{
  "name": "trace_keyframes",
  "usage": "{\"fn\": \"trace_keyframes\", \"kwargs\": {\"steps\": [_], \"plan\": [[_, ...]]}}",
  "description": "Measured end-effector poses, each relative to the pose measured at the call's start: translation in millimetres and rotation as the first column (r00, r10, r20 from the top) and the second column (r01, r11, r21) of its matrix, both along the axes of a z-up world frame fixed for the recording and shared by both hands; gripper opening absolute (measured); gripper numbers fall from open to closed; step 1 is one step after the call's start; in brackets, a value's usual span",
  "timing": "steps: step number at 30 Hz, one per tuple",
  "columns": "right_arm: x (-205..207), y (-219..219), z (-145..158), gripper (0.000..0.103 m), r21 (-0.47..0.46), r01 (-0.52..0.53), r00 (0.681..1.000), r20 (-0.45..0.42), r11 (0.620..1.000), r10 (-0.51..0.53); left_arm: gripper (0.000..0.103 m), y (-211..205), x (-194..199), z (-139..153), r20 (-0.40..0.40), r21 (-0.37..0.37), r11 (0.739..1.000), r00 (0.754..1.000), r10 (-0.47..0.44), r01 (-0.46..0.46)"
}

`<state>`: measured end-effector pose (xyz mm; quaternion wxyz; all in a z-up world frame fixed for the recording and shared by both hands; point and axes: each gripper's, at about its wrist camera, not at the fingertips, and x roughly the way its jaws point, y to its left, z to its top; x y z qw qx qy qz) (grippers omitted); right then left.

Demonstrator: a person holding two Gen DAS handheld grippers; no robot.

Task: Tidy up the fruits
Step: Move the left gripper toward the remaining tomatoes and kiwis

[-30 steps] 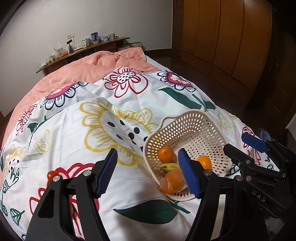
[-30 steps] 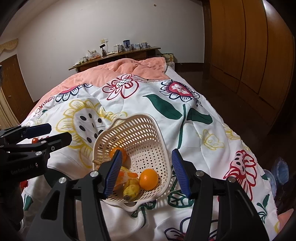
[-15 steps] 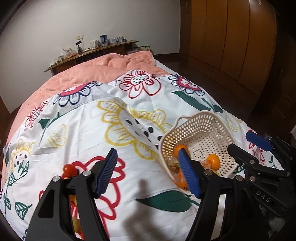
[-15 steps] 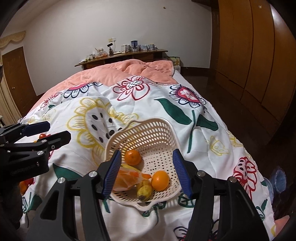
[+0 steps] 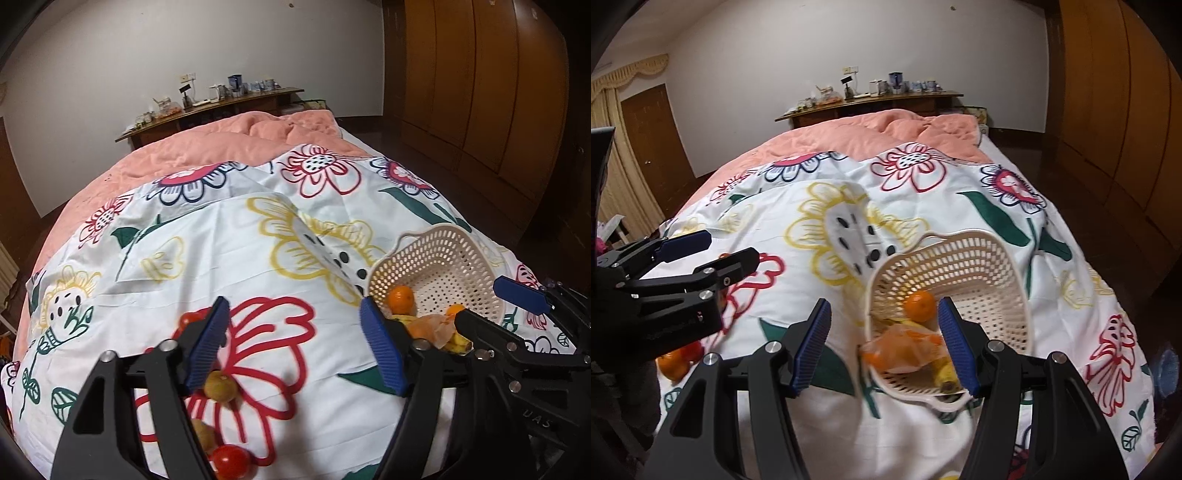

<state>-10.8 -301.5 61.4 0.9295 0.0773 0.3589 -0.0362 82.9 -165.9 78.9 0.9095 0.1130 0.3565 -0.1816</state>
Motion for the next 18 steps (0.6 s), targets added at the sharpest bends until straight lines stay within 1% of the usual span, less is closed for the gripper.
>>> {"fn": "trace_keyframes", "kwargs": {"steps": [8, 11, 18], "plan": [[6.6, 22.7, -1.1, 0.061, 0.036, -0.059, 0.998, -0.018, 0.998, 0.060, 0.078, 25.8, 0.6, -1.0, 0.002, -0.014, 0.999, 0.999, 0.040, -0.040], [8.3, 30.9, -1.5, 0.061, 0.044, -0.077, 0.997, -0.024, 0.996, 0.078, 0.082, 37.3, 0.8, -1.3, 0.001, -0.025, 0.998, 0.998, 0.060, -0.060], [11.1, 49.7, -1.6, 0.062, 0.046, -0.115, 0.992, -0.037, 0.992, 0.117, 0.083, 63.2, 4.0, -0.8, -0.003, -0.046, 0.994, 0.995, 0.103, -0.103]]}}
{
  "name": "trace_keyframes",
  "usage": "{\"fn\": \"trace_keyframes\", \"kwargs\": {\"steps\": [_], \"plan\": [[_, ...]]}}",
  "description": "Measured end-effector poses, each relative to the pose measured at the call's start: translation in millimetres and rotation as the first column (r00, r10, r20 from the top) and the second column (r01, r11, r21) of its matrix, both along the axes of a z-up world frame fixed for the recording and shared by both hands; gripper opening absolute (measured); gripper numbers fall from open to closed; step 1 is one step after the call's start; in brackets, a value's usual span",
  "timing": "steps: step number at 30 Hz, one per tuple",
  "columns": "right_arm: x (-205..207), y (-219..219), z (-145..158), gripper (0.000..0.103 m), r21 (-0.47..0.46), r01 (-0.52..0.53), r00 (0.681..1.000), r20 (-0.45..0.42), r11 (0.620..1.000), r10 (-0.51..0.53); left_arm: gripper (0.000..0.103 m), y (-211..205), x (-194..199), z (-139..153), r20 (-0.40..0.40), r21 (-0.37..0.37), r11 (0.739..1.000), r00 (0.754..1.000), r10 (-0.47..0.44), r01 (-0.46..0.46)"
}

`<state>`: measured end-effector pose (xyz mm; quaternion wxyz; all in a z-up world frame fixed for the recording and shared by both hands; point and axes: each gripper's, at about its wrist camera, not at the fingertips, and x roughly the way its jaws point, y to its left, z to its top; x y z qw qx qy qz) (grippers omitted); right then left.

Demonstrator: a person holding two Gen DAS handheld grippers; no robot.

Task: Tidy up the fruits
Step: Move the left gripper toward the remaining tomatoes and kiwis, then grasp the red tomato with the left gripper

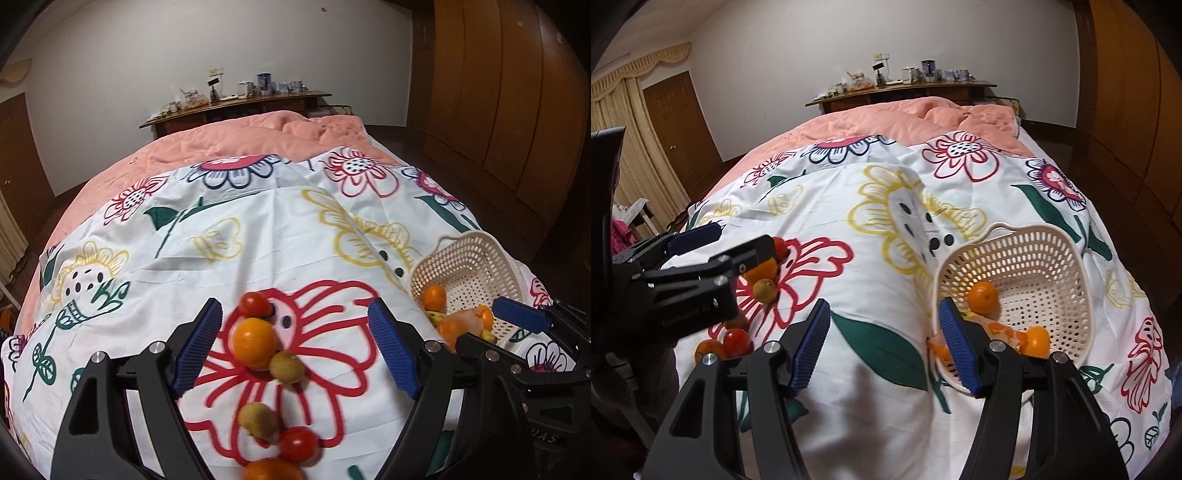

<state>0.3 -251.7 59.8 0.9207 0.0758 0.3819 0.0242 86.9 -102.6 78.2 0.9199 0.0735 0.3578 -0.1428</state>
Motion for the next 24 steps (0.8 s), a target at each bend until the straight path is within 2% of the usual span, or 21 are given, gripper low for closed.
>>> {"fn": "trace_keyframes", "kwargs": {"steps": [8, 14, 24], "plan": [[6.3, 15.0, -6.3, 0.062, 0.020, -0.038, 0.999, -0.029, 0.999, 0.038, 0.083, 64.0, 17.2, 1.7, -0.038, -0.079, 0.989, 0.992, 0.121, -0.123], [11.1, 26.8, -8.6, 0.062, 0.012, -0.064, 0.997, -0.039, 0.998, 0.064, 0.082, 95.8, 29.6, -1.5, -0.079, -0.135, 0.977, 0.984, 0.158, -0.168], [15.0, 36.3, -13.7, 0.062, 0.011, -0.088, 0.995, -0.055, 0.996, 0.089, 0.066, 83.0, 50.2, -20.1, -0.177, -0.166, 0.978, 0.979, 0.099, -0.128]]}}
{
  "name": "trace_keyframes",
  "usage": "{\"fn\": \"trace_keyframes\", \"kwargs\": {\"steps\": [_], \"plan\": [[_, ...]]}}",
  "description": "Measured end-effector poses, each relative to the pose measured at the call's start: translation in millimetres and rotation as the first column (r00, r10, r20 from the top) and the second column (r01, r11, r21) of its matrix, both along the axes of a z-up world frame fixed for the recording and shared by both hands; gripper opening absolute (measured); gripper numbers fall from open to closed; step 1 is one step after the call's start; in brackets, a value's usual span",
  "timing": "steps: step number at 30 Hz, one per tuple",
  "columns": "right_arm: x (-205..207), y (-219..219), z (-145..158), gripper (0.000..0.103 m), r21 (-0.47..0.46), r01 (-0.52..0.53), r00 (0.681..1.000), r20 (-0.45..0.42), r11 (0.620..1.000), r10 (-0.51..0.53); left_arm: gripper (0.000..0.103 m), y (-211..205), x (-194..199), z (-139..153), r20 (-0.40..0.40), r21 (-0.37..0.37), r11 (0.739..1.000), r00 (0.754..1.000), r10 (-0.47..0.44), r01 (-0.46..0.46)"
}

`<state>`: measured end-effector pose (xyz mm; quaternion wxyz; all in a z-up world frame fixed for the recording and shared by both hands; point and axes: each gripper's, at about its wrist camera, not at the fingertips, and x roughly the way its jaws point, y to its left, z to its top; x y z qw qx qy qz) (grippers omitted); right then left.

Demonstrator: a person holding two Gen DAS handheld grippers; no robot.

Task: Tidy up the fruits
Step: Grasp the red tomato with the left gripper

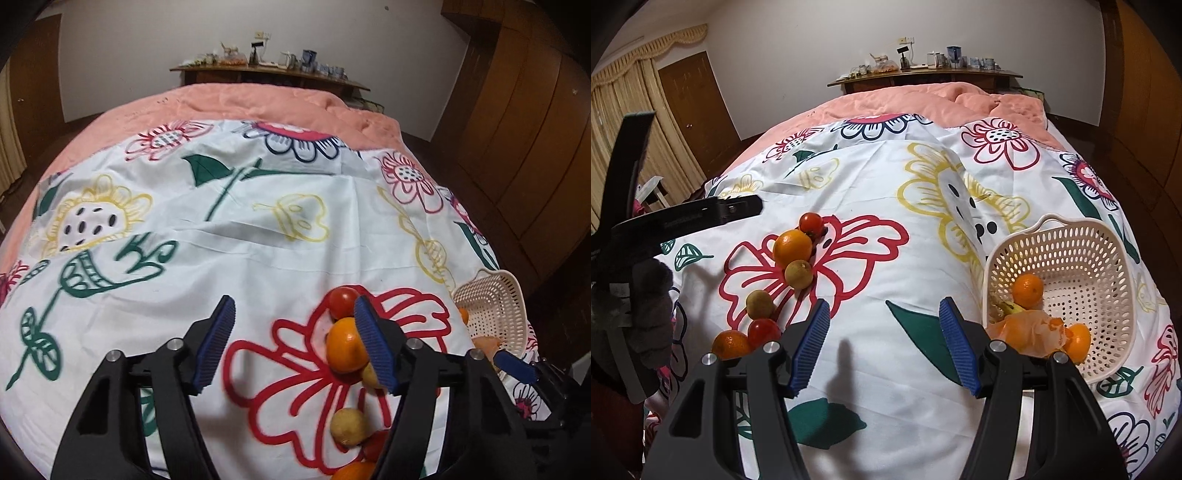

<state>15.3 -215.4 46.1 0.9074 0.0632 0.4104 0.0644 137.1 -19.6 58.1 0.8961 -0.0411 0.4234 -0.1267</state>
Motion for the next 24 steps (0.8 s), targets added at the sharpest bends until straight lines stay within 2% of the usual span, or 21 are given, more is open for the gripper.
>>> {"fn": "trace_keyframes", "kwargs": {"steps": [9, 15, 21, 24], "plan": [[0.8, -4.4, -1.7, 0.062, 0.018, 0.001, 1.000, -0.003, 1.000, -0.001, 0.050, -33.4, 27.6, -17.9, -0.106, -0.018, 0.996, 0.990, -0.090, 0.088], [1.7, -4.4, -2.1, 0.062, 0.015, -0.002, 1.000, -0.007, 1.000, 0.002, 0.047, -42.1, 40.4, -31.7, -0.162, -0.042, 0.993, 0.980, -0.118, 0.112], [4.0, -0.7, -1.9, 0.062, 0.002, -0.009, 1.000, -0.014, 1.000, 0.009, 0.034, -45.2, 46.1, -42.1, -0.187, -0.052, 0.991, 0.974, -0.129, 0.121], [5.4, 2.3, -1.3, 0.062, 0.002, -0.015, 1.000, -0.019, 1.000, 0.015, 0.030, -45.0, 47.1, -43.5, -0.183, -0.061, 0.990, 0.974, -0.136, 0.127]]}}
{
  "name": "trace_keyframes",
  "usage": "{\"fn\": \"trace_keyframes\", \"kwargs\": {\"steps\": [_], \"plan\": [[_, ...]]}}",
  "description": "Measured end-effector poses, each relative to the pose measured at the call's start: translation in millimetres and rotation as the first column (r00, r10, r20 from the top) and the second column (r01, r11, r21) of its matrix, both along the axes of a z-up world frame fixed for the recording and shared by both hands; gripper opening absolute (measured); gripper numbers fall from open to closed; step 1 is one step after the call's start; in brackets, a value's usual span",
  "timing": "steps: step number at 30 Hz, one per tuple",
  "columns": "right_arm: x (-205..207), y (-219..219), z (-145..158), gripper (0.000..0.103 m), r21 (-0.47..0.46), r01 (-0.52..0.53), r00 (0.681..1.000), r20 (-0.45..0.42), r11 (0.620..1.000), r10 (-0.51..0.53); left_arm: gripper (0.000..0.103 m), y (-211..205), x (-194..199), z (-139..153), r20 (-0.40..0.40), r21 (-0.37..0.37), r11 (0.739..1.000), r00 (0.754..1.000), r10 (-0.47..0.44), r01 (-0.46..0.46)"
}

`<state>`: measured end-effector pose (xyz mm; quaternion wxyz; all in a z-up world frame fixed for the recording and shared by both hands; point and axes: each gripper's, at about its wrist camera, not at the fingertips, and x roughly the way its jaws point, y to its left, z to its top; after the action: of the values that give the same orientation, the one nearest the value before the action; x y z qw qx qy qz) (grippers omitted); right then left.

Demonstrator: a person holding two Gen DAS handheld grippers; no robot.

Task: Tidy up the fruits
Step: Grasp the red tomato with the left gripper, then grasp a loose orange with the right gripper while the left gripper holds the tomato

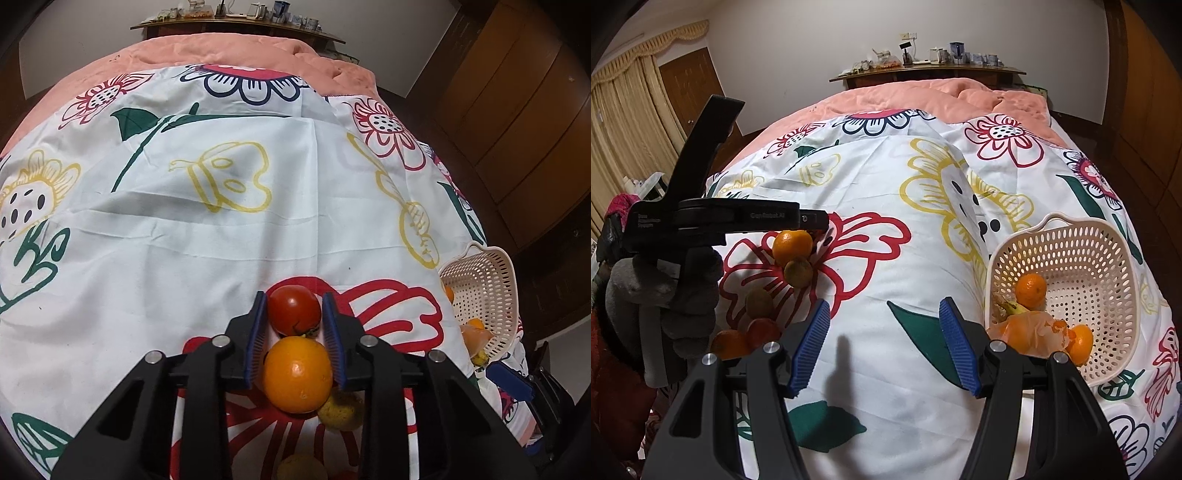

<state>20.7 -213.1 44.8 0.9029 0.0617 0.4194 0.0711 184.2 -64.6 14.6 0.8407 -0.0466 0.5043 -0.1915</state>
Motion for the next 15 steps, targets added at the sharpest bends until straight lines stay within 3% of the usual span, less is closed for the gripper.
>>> {"fn": "trace_keyframes", "kwargs": {"steps": [5, 15], "plan": [[3.9, 3.1, 0.1, 0.062, 0.020, -0.013, 1.000, -0.014, 1.000, 0.013, 0.030, 9.4, -2.8, 1.8, 0.008, -0.057, 0.998, 1.000, 0.003, -0.003], [24.4, 24.4, 2.6, 0.062, 0.037, -0.092, 0.994, -0.049, 0.995, 0.094, 0.030, 28.8, -17.1, 29.2, 0.095, -0.080, 0.996, 0.995, 0.038, -0.030]]}}
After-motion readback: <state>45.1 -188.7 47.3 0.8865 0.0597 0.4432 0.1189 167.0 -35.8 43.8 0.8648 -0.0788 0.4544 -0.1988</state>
